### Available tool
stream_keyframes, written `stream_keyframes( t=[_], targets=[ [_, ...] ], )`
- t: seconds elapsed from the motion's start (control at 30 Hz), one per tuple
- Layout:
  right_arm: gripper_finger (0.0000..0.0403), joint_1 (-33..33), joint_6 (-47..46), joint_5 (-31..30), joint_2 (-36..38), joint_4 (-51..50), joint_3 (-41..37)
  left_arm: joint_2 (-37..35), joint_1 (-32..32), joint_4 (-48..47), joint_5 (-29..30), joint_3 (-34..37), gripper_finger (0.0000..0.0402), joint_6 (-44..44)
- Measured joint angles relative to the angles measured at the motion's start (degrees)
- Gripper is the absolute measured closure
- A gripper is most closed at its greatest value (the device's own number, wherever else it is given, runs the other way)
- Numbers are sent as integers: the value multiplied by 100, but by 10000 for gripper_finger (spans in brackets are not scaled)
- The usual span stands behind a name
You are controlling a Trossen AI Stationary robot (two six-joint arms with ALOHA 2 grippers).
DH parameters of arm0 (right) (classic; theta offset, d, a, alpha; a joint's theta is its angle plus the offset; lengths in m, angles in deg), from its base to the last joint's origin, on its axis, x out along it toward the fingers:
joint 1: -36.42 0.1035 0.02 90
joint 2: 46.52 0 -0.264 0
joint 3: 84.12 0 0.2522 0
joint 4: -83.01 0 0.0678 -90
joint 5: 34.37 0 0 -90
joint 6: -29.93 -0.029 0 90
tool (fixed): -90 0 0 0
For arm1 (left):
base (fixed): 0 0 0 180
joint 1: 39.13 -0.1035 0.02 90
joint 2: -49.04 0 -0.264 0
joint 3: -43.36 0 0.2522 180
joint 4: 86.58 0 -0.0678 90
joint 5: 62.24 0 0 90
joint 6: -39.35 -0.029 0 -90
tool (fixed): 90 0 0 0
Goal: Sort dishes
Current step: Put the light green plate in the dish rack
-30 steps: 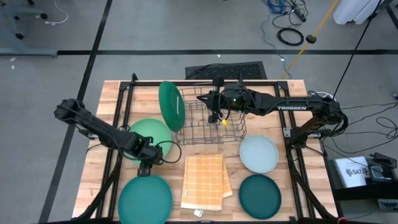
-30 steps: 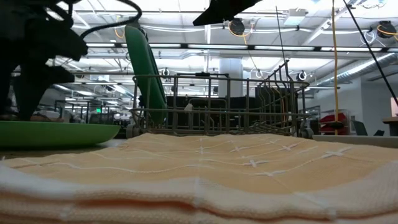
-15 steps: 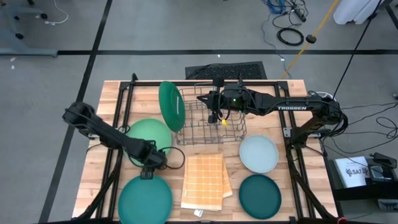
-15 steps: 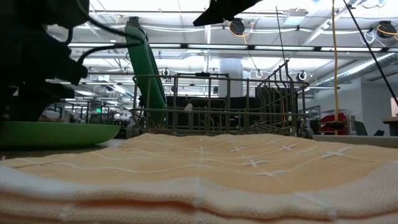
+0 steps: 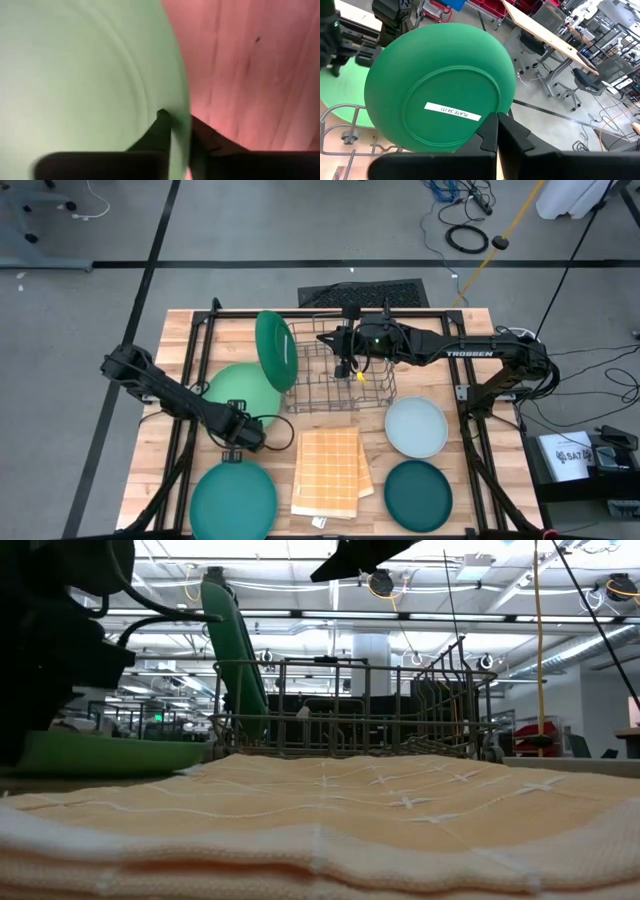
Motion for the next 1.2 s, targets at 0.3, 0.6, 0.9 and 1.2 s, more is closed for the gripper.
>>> stream_keyframes(
  t=[0.3, 0.6, 0.9, 1.2],
  targets=[
    [403, 0, 50, 0, 0, 19, 0, -700, -4, -1195, -301, -491, 392, -284],
    [403, 0, 113, -2, 0, 196, 0, -1407, -16, -2622, -941, -2060, 392, -421],
    [403, 0, 132, -28, 0, 163, 0, -1735, -20, -2881, -1475, -3262, 392, -252],
    [403, 0, 271, -28, 0, 100, 0, -1940, -17, -2570, -2560, -3947, 392, 162]
  ],
)
